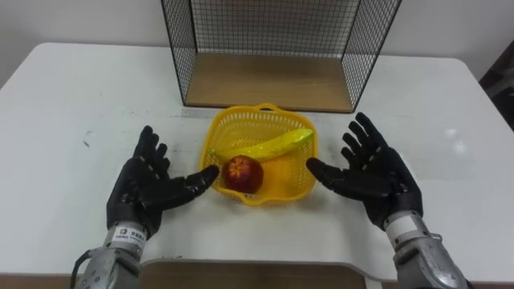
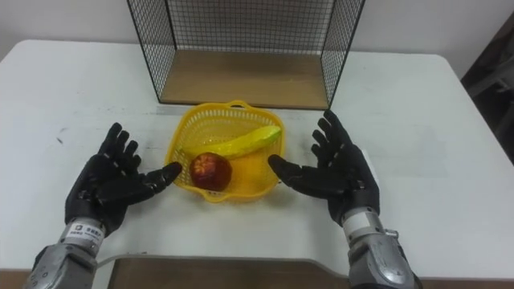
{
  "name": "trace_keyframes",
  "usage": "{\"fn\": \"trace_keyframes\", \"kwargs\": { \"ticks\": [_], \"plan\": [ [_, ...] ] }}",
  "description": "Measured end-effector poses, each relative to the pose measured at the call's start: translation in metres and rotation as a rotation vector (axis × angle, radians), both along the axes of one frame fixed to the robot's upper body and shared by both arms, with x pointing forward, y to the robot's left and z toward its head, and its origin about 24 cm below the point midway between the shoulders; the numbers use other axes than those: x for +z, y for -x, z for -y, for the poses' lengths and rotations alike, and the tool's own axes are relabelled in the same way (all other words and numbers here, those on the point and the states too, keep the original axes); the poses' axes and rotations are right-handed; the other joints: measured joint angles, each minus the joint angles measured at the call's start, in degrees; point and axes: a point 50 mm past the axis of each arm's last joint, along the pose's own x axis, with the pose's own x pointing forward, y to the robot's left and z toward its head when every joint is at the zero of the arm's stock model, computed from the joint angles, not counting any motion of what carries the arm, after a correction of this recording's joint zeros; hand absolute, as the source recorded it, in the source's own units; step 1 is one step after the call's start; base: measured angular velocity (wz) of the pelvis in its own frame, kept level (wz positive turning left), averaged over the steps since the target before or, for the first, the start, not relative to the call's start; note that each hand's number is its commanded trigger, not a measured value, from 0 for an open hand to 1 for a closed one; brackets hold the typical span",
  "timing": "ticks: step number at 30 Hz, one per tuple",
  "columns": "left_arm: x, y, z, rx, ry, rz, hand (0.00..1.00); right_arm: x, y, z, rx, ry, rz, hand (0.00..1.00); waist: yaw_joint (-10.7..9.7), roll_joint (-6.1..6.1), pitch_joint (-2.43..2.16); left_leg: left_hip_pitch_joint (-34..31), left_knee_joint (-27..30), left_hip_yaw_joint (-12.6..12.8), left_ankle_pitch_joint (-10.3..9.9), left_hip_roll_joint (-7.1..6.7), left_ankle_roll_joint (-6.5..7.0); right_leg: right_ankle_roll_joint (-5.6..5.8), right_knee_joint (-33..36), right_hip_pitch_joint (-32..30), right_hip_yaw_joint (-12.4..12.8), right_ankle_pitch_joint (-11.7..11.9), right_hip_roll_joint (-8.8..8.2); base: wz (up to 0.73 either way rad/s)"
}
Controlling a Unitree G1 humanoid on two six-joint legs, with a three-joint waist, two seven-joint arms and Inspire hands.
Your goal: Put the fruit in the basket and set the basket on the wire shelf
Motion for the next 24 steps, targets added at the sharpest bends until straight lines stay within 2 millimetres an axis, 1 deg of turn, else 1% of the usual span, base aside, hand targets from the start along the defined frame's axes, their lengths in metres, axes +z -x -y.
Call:
{"fn": "trace_keyframes", "kwargs": {
  "ticks": [4,15,20,24],
  "plan": [
    [-0.001,0.0,0.003,-0.007,0.012,0.002,0.0,-0.001,0.0,-0.004,-0.001,-0.019,0.002,0.0,-0.5,0.36,0.0,0.0,-0.2,0.0,0.0,0.02,0.0,0.0,0.0,0.0,0.2,0.0,0.07,0.0],
    [-0.002,0.0,0.004,-0.001,0.026,0.007,0.0,-0.001,-0.001,-0.007,0.0,-0.036,0.005,0.0,-0.5,0.24,0.06,0.1,-0.5,0.3,0.0,0.04,-0.01,0.01,0.0,0.0,0.4,0.0,0.1,-0.01],
    [-0.002,0.0,0.005,-0.01,0.029,0.012,0.0,0.0,-0.002,-0.01,0.034,-0.046,0.018,0.0,-0.4,0.08,0.15,0.1,-0.5,0.4,0.0,0.06,-0.01,0.01,0.0,0.0,0.4,0.0,0.1,0.0],
    [-0.001,0.0,0.006,-0.021,0.031,0.015,0.0,-0.003,-0.001,-0.012,0.057,-0.052,0.006,0.0,-0.4,0.08,0.16,0.1,-0.5,0.4,0.0,0.07,-0.01,0.01,0.0,0.0,0.4,0.0,0.08,0.0]
  ]
}}
